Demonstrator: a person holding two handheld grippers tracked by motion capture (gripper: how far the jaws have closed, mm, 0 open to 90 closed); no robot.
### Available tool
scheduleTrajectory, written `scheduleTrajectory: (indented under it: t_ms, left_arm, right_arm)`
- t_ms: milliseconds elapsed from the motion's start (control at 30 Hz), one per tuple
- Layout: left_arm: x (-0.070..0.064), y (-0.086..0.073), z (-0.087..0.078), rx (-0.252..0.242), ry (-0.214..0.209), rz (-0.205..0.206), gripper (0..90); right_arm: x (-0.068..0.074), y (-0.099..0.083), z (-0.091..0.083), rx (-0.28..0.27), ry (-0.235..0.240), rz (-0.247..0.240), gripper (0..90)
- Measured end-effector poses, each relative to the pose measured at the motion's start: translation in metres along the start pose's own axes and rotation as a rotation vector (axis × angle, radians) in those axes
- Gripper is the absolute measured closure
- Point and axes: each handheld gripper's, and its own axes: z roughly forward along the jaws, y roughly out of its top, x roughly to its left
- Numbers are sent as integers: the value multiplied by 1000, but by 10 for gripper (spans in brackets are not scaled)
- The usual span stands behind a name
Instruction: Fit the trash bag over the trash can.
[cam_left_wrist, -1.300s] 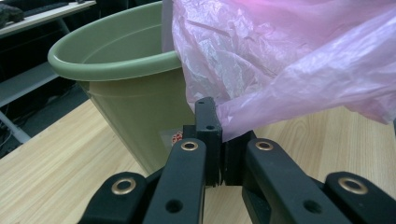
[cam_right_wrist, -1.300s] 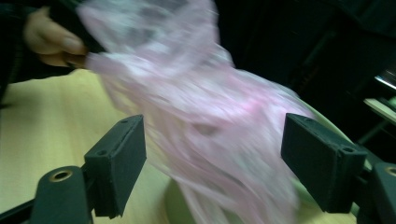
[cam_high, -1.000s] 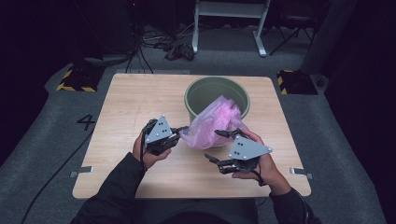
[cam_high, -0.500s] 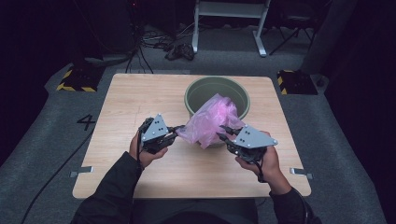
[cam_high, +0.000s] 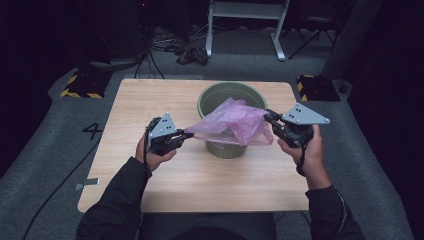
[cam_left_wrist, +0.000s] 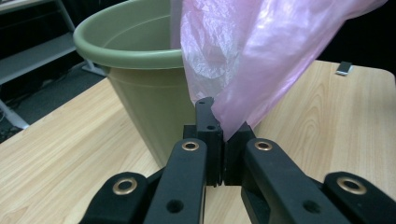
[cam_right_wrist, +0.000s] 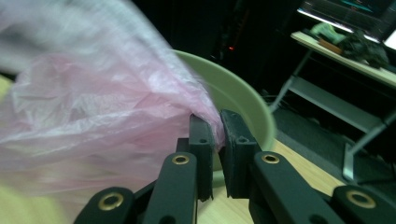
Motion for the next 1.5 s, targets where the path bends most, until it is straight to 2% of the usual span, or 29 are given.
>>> scheduleTrajectory:
  t_ms: [67, 267, 333, 433, 533, 633, 767, 800, 900, 1000, 1100, 1167, 1233, 1300, 1367, 1467, 1500]
  left_arm:
    - [4, 1, 1, 14, -4, -3, 884]
    - [15, 3, -2, 36, -31, -8, 884]
    - [17, 4, -5, 45, -32, 5, 886]
    - [19, 3, -9, 45, -40, -9, 886]
    - [16, 3, -10, 37, -45, -7, 880]
    - [10, 4, -8, 35, -48, 5, 877]
    - [5, 4, -5, 41, -25, 17, 877]
    - [4, 4, -6, 39, -7, 15, 879]
    - [5, 3, -6, 29, 2, -8, 883]
    - [6, 1, -5, 24, 1, -17, 883]
    - [4, 0, -4, 24, -7, -20, 880]
    - [3, 0, -3, 24, -6, -20, 880]
    - [2, 0, -3, 26, -12, -20, 878]
    - [2, 1, -4, 26, -15, -18, 878]
    - [2, 2, -4, 18, -19, -18, 876]
    - [-1, 3, -4, 12, -33, -15, 873]
    - [-1, 4, -4, 14, -34, -8, 873]
  right_arm:
    - [-10, -1, 5, 14, -21, 27, 839]
    - [-33, -3, 17, 59, -57, 58, 853]
    - [-38, -7, 20, 79, -98, 51, 859]
    - [-49, -15, 21, 77, -82, 102, 840]
    - [-50, -20, 16, 40, -47, 123, 727]
    - [-41, -23, 4, -2, -3, 118, 547]
    - [-25, -30, -12, -36, 70, 98, 447]
    - [-22, -31, -16, -44, 84, 90, 427]
    - [-14, -34, -30, -64, 111, 81, 370]
    - [-4, -36, -44, -99, 160, 63, 358]
    - [15, -35, -51, -115, 207, 20, 349]
    - [32, -34, -50, -104, 242, -42, 327]
    - [49, -31, -47, -96, 241, -110, 324]
    - [62, -28, -41, -94, 267, -140, 327]
    - [73, -25, -32, -63, 253, -180, 319]
    - [85, -21, -20, -59, 243, -194, 314]
    - [88, -19, -17, -59, 223, -198, 314]
